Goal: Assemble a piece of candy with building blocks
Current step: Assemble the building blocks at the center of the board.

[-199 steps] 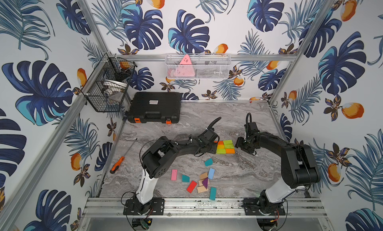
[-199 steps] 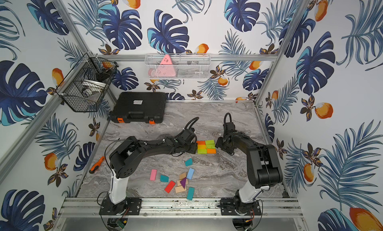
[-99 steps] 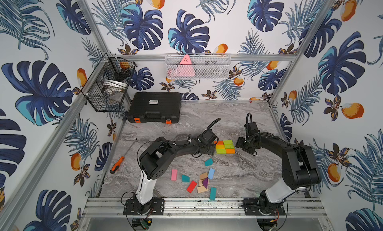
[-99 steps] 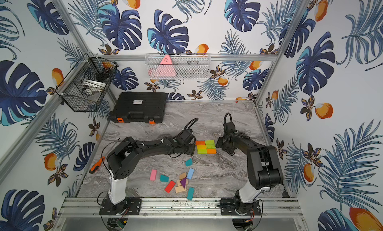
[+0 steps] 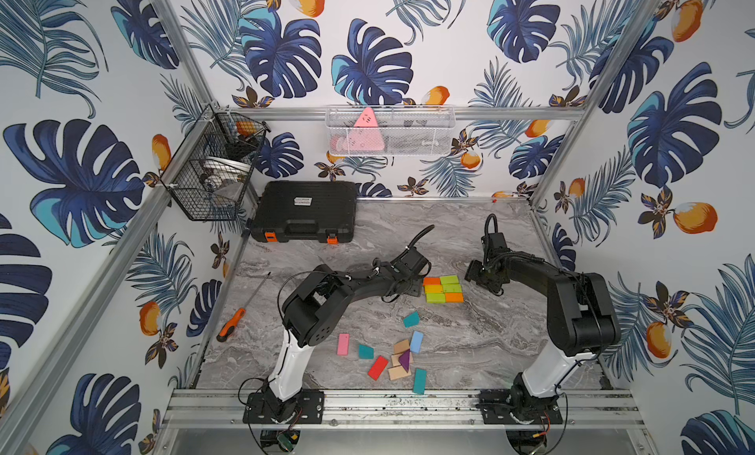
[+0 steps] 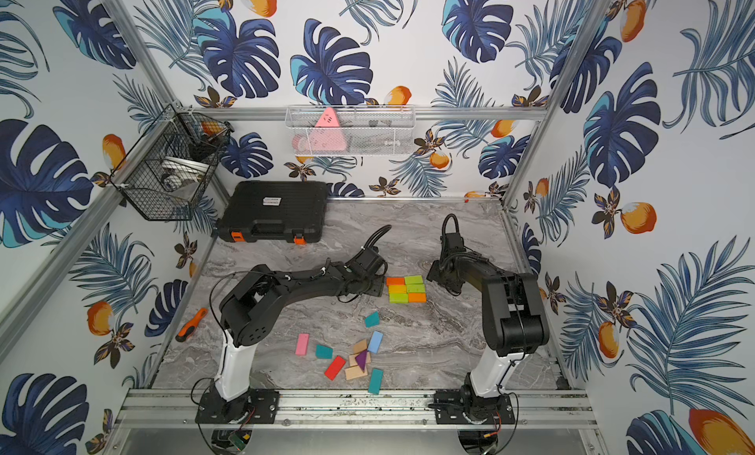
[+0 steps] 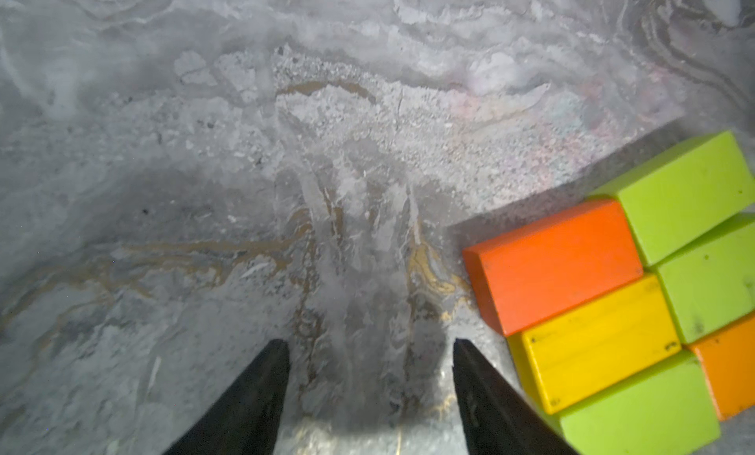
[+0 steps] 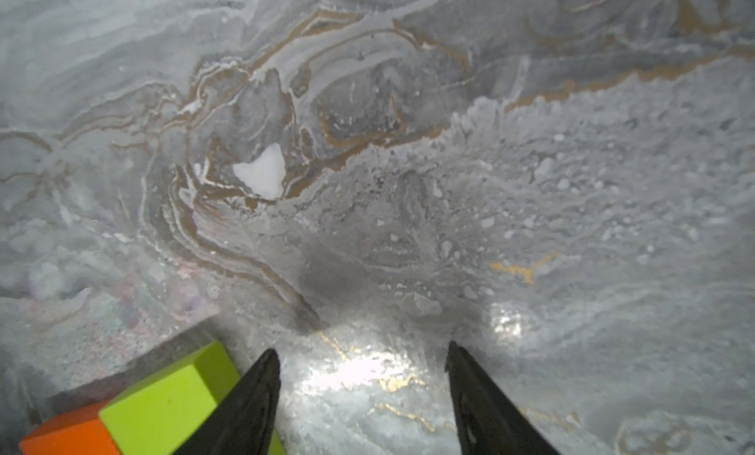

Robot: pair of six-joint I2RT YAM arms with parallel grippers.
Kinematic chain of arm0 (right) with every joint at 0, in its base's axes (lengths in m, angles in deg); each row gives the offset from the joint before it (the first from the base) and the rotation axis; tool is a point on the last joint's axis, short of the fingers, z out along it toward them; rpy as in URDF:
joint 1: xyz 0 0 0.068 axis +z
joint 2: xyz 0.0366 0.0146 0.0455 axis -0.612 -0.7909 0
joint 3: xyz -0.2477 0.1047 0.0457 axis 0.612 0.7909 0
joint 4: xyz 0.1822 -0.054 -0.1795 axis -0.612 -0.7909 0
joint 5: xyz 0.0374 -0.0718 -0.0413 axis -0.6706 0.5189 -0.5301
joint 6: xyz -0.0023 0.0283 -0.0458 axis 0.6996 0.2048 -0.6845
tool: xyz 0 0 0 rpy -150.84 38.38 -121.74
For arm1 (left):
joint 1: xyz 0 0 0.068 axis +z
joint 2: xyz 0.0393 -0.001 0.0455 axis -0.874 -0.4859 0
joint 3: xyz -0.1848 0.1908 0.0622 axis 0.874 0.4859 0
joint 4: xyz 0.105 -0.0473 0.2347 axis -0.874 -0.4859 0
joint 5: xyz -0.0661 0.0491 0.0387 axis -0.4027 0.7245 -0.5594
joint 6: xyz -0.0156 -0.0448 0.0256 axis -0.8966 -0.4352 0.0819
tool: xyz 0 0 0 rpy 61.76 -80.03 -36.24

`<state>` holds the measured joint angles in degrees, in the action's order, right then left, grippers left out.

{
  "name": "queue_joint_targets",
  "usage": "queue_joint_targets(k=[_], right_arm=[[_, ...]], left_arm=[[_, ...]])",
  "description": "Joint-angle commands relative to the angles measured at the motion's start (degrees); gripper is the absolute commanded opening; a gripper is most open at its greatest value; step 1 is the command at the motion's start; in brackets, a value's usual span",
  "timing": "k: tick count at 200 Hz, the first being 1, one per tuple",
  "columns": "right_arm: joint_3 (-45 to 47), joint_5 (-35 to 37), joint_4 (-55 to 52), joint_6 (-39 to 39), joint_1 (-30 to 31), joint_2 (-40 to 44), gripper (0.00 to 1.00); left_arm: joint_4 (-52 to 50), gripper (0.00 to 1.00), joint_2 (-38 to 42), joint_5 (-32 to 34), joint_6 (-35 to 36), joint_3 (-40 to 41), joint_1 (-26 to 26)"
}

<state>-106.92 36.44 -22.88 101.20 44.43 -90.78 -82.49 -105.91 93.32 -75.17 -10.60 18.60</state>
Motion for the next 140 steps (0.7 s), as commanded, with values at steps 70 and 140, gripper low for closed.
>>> queue_joint_targets(k=[70, 140], right_arm=[[1.35, -5.39, -2.01, -0.16, 0.15, -1.37, 0.66], [2.12, -3.81, -1.97, 0.23, 0.16, -0.73, 0.68]], left_arm=[[-2.37, 0.68, -2.14, -6.29, 0.17, 0.37, -0.2], [-2.56, 0.68, -2.14, -5.63, 0.61, 0.67, -0.49]])
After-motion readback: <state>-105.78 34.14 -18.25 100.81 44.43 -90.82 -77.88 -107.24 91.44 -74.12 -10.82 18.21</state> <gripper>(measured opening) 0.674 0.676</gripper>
